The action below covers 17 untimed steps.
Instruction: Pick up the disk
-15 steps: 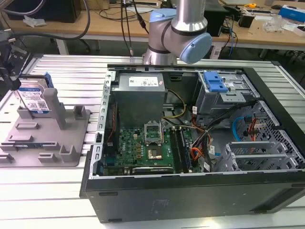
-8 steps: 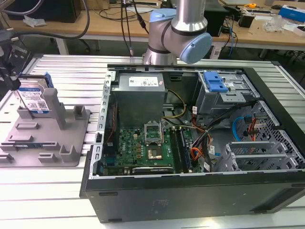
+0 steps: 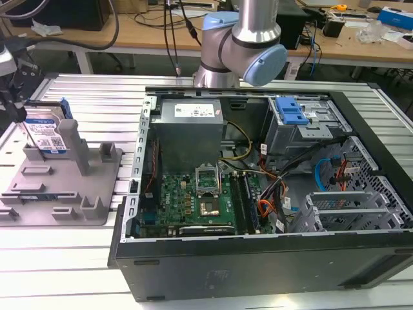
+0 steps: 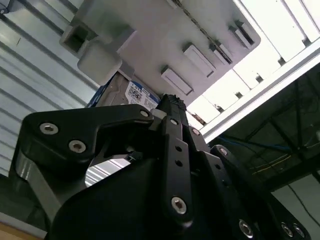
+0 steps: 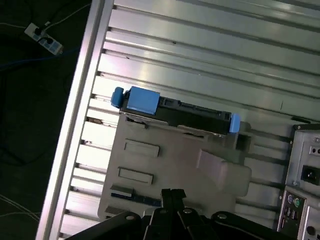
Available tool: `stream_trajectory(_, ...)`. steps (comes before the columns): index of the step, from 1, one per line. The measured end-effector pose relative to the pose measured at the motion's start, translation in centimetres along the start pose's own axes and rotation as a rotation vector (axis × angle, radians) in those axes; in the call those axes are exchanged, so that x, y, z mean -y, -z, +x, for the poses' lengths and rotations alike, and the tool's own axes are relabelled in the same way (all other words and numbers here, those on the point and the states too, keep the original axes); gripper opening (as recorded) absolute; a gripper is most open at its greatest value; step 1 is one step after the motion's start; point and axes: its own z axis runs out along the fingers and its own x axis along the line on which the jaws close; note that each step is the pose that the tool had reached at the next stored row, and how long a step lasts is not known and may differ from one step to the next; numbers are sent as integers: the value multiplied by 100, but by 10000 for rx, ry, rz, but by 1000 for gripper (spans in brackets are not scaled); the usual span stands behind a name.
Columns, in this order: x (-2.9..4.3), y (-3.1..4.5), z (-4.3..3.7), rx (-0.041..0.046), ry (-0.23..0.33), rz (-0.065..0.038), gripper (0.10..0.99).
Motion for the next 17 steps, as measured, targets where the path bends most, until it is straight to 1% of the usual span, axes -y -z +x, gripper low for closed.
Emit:
stream_trajectory(2, 0, -1, 0, -16, 418, 0, 106)
stream_trajectory(3, 0, -1, 0, -32, 832, 0, 114)
stream_trajectory(4, 0, -2, 0, -56, 1459, 1, 235)
stream_trajectory(6, 0, -3, 0, -73, 1906, 1, 357)
stream_trajectory(8, 0, -5, 0, -99, 2581, 2, 482)
stream_trajectory(9, 0, -7, 0, -110, 2859, 2, 482)
stream_trajectory(10, 0, -8, 0, -128, 3322, 2, 482)
stream_trajectory(11, 0, -9, 0, -137, 3615, 2, 482)
stream_trajectory(14, 1, -10, 0, -156, 4150, 3, 482)
stream_trajectory(15, 1, -10, 0, -165, 4406, 4, 482)
stream_trajectory(16, 1, -11, 0, -178, 4809, 5, 482)
stream_trajectory(17, 1, -12, 0, -186, 5043, 6, 482)
